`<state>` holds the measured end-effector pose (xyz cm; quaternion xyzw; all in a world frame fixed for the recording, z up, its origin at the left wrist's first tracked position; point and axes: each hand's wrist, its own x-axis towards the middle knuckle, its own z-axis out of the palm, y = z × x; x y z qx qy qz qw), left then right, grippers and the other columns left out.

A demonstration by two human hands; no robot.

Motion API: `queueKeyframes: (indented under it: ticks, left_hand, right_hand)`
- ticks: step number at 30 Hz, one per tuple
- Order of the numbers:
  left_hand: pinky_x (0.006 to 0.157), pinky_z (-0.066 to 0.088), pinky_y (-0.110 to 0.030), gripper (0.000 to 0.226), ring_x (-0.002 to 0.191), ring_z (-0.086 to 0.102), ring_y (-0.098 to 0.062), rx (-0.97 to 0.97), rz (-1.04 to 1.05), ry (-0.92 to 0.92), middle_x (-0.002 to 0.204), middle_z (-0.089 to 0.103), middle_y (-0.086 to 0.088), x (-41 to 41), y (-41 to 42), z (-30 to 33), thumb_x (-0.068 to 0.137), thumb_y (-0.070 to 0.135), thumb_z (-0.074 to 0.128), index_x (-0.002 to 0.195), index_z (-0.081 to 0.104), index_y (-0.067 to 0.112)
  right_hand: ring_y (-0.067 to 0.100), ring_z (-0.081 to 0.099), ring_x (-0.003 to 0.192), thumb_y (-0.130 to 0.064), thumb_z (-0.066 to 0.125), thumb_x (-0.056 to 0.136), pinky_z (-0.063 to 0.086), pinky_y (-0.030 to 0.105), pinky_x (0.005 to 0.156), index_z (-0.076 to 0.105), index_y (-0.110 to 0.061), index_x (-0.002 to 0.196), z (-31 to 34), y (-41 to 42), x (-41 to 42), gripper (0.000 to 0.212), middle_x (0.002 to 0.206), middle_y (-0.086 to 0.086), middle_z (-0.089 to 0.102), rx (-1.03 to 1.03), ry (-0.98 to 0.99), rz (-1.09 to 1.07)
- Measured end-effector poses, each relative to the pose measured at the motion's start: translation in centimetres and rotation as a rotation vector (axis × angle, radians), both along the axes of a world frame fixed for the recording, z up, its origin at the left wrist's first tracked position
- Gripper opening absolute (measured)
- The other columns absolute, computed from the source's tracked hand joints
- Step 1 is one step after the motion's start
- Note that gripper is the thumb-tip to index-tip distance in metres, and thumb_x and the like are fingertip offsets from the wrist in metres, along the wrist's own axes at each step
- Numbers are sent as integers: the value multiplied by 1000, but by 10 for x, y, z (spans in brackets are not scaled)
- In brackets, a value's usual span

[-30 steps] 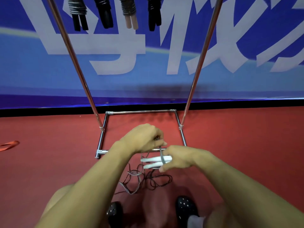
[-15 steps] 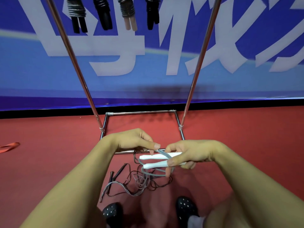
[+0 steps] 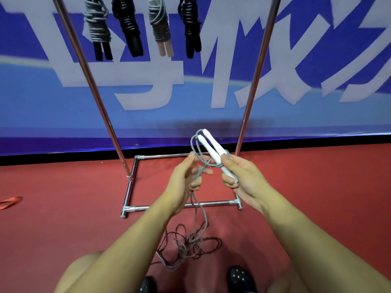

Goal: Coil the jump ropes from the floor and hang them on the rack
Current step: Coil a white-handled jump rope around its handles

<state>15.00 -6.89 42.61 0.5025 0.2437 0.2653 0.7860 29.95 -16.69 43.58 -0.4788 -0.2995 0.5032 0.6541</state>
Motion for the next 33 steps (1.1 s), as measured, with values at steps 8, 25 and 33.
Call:
queueKeyframes:
  ticks: [8,25,33]
  left_hand:
    - [52,30,-28,22,55,30,-16,261,294,105,94,70,-25,4,-14,1,96,36,69,85,77,18]
    - [48,22,-26,33,52,24,-15,249,309,160,66,39,-12,6,-19,3,97,46,64,91,82,19]
    - [46,29,-21,28,53,29,-12,207,366,135,61,56,5,10,-21,7,99,32,65,90,77,9]
  right_hand:
    - [11,36,54,-20,61,101,25,21,48,67,5,119,3,10,-16,32,73,-3,58,-31,-53,-114]
    - [15,58,64,-29,70,95,41,25,57,68,-2,97,7,16,-25,28,74,4,68,-79,-88,-267]
    - [22,74,90,-25,68,97,49,25,67,75,-2,106,5,18,-29,25,102,10,78,-80,-38,-272]
